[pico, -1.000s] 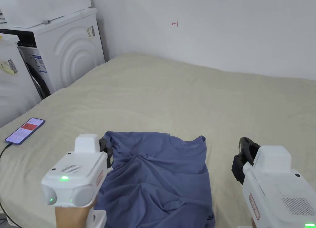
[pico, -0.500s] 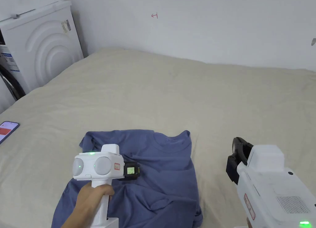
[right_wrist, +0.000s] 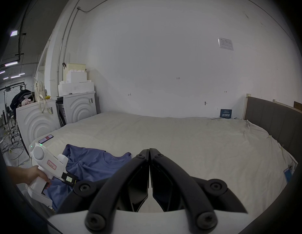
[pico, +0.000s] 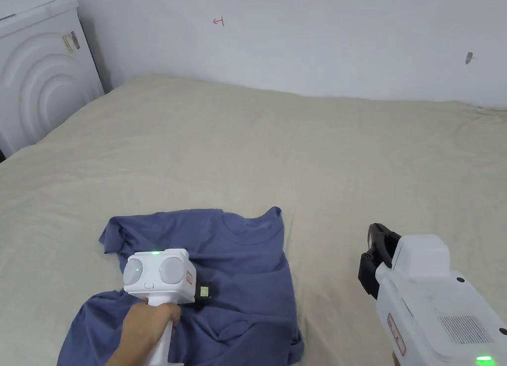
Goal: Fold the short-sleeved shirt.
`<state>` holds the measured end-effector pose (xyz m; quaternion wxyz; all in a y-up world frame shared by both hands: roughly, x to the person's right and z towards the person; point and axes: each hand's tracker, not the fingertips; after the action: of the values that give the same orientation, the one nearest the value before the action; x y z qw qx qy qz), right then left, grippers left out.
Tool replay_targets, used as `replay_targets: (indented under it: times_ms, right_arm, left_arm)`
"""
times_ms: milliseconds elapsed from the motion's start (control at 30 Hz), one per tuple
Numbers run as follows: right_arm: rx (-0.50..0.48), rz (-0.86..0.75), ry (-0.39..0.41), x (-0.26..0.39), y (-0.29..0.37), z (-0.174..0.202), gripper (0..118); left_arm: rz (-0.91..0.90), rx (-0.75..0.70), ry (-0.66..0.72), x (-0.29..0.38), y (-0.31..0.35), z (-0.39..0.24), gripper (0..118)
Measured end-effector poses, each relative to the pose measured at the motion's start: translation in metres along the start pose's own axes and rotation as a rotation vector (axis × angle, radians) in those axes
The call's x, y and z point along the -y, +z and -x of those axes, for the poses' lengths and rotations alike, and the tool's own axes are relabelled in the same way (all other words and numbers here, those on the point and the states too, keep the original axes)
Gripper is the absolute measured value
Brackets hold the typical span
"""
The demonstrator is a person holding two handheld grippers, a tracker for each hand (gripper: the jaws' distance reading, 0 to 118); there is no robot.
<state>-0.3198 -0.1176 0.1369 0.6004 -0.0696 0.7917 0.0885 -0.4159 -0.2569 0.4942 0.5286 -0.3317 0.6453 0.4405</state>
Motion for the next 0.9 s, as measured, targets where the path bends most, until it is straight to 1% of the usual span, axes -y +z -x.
replay_targets:
  times_ms: [67, 167, 300, 500, 567, 667, 733, 900]
  right_arm:
    - [0.004, 0.001, -0.001, 0.000, 0.002, -0.003, 0]
    - [0.012, -0.002, 0.000, -0.001, 0.006, -0.007, 0]
    - [0.022, -0.010, 0.000, -0.004, 0.011, -0.016, 0]
    - [0.050, -0.031, -0.009, -0.010, 0.019, -0.031, 0]
    - [0.064, -0.037, -0.014, -0.012, 0.023, -0.037, 0]
    - [0.086, -0.045, -0.021, -0.014, 0.030, -0.049, 0]
    - [0.111, -0.054, -0.024, -0.015, 0.036, -0.057, 0]
    - [0.177, -0.071, -0.040, -0.017, 0.050, -0.081, 0]
  left_arm:
    - [0.000, 0.036, -0.027, -0.001, 0.002, -0.001, 4]
    - [-0.026, 0.065, -0.006, -0.001, 0.007, 0.000, 3]
    - [-0.101, 0.066, -0.044, -0.002, 0.025, -0.003, 1]
    - [-0.216, 0.086, -0.096, -0.030, 0.067, -0.019, 0]
    - [-0.235, 0.086, -0.141, -0.041, 0.078, -0.031, 0]
    - [-0.283, 0.131, -0.164, -0.057, 0.097, -0.053, 0]
    - [-0.316, 0.163, -0.194, -0.067, 0.111, -0.075, 0]
    - [-0.378, 0.267, -0.332, -0.078, 0.142, -0.144, 0]
